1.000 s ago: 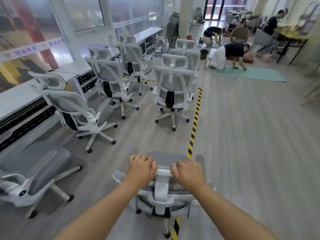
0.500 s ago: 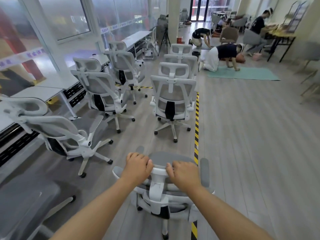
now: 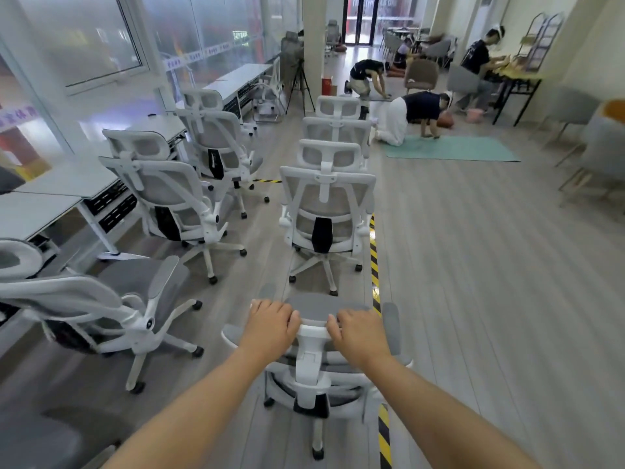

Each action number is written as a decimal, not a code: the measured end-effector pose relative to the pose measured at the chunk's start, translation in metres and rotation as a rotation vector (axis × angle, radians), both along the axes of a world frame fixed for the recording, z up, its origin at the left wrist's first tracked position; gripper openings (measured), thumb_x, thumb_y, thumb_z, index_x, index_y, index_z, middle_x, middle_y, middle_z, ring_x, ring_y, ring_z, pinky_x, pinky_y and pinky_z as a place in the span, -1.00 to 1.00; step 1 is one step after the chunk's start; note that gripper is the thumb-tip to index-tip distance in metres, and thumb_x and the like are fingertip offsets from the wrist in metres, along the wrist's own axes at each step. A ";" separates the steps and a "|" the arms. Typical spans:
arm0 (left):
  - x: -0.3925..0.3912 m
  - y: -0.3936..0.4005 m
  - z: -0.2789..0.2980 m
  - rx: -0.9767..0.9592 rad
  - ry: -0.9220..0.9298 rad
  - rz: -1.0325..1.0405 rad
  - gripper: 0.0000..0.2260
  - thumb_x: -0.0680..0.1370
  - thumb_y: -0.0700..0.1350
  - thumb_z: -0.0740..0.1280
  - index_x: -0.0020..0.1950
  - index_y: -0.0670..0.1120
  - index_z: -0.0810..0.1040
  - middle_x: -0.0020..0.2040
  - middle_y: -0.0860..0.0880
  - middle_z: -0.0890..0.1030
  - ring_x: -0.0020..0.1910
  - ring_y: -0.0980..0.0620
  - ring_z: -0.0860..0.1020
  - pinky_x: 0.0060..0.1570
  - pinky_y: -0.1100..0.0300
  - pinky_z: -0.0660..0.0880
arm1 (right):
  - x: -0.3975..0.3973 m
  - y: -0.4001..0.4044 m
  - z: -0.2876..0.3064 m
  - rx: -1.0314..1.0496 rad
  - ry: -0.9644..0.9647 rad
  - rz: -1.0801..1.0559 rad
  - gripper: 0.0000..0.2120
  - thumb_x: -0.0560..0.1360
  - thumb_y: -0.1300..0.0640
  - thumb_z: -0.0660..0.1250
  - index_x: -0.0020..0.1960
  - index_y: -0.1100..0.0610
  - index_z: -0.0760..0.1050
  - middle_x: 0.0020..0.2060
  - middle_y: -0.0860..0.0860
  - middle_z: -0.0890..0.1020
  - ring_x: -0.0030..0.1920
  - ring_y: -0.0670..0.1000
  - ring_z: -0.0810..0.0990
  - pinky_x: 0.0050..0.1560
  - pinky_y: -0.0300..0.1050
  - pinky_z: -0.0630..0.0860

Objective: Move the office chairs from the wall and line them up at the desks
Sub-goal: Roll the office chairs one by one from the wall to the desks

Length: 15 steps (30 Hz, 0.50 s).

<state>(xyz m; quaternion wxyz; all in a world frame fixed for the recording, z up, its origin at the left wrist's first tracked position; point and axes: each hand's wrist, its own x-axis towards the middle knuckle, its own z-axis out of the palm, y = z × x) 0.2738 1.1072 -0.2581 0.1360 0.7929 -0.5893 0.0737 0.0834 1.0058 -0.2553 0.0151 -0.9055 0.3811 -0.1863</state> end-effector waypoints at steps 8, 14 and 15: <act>0.021 -0.013 0.005 0.044 0.006 -0.057 -0.63 0.64 0.08 0.00 -0.16 0.02 0.54 -0.24 0.07 0.54 -0.21 0.00 0.43 -0.01 0.04 0.37 | 0.019 -0.005 0.011 0.117 0.164 -0.080 -0.43 0.53 -0.14 -0.28 -0.14 0.04 0.47 -0.17 -0.01 0.60 -0.11 0.08 0.51 0.04 0.04 0.39; 0.025 -0.013 0.014 0.146 -0.002 -0.104 -0.58 0.63 0.09 -0.08 -0.05 0.04 0.56 -0.15 0.08 0.56 -0.13 0.03 0.45 0.04 0.08 0.38 | 0.020 -0.002 0.016 0.156 0.190 -0.109 -0.36 0.50 -0.16 -0.33 -0.04 0.02 0.51 -0.09 -0.02 0.60 -0.05 0.07 0.50 0.14 0.03 0.39; 0.025 -0.013 0.016 0.168 0.003 -0.101 -0.54 0.61 0.11 -0.13 -0.03 0.04 0.55 -0.11 0.07 0.57 -0.10 0.02 0.46 0.07 0.07 0.35 | 0.021 -0.001 0.017 0.164 0.192 -0.115 -0.36 0.50 -0.16 -0.33 -0.02 0.01 0.51 -0.08 -0.03 0.59 -0.04 0.06 0.49 0.15 0.02 0.38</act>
